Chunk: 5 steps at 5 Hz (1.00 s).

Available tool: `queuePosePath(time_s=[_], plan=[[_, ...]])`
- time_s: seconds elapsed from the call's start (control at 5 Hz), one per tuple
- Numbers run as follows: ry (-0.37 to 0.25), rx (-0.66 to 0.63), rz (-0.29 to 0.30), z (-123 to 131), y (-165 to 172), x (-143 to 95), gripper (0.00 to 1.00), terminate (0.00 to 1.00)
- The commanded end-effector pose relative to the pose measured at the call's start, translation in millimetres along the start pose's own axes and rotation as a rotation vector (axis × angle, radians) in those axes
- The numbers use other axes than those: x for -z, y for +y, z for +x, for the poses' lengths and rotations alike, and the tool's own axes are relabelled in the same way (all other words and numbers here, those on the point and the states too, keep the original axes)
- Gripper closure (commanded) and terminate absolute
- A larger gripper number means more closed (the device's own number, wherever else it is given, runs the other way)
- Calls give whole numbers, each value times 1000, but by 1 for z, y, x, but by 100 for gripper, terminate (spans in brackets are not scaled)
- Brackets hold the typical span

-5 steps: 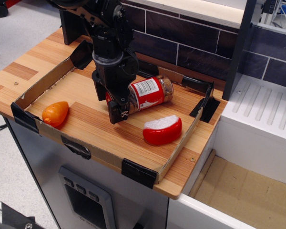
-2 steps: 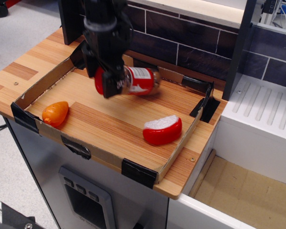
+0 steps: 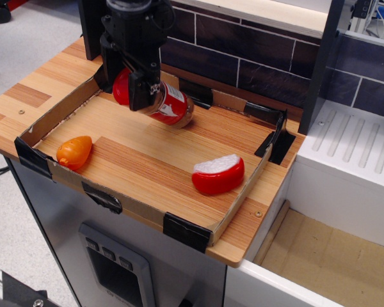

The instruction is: Upright basil bottle

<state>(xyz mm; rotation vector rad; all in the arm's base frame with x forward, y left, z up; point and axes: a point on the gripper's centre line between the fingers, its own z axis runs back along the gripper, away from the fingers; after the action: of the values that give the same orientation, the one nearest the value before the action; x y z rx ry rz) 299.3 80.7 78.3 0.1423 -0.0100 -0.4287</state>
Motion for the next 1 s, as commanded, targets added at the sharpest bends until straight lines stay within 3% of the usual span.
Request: queuePosePath(time_s=[0.0, 0.2, 0.4, 0.6, 0.8], plan=[[-107, -47, 26, 20, 15, -42, 100, 0], [-99, -67, 22, 33, 15, -41, 100, 0], [-98, -69, 63, 34, 16, -27, 0, 0], [-92, -85, 72, 34, 19, -24, 0, 0], [-126, -97, 77, 37, 21, -33, 0, 0]])
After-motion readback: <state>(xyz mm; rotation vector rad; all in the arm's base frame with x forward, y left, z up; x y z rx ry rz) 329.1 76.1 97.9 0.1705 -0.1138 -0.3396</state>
